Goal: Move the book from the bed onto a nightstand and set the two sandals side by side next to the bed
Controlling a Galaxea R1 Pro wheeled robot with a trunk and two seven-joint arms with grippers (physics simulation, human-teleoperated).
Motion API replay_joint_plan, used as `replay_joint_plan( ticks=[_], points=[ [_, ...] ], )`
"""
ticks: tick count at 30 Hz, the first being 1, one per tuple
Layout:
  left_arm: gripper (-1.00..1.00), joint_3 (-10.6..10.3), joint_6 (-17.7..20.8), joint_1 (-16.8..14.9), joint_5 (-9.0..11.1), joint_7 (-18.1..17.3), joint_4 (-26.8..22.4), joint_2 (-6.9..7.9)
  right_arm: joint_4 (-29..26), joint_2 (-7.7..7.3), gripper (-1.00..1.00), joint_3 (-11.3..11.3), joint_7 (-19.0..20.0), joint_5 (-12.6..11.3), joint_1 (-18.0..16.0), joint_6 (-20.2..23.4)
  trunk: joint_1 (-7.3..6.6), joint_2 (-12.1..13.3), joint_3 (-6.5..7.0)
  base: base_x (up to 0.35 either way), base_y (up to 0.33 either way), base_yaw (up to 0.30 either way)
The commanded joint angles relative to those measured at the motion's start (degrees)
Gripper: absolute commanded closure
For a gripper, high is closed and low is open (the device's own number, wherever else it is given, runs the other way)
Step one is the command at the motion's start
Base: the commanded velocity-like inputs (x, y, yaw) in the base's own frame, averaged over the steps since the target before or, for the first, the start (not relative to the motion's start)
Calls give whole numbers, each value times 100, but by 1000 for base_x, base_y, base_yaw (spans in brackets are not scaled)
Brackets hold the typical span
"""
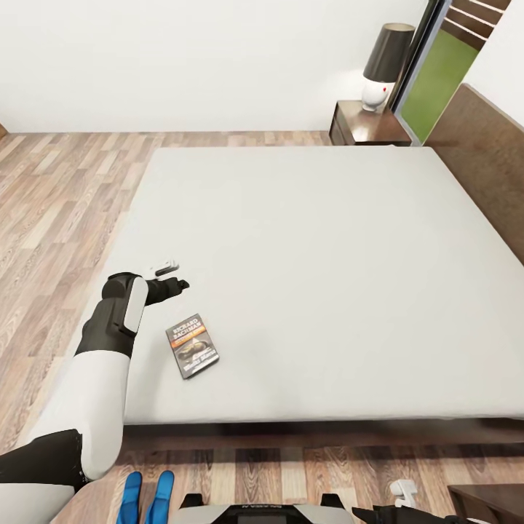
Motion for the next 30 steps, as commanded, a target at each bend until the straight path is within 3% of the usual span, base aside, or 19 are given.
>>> replay_joint_plan(
  ticks=[1, 30],
  points=[
    [-100, 13, 24, -3, 62, 53, -6, -5, -4, -4, -100, 21, 12, -57, -1, 60, 23, -45, -22, 0, 0, 0],
    [-100, 5, 24, -3, 75, 27, -1, -15, -4, -4, -100, 21, 12, -57, -1, 60, 660, -1208, -543, 0, 0, 0]
  ],
)
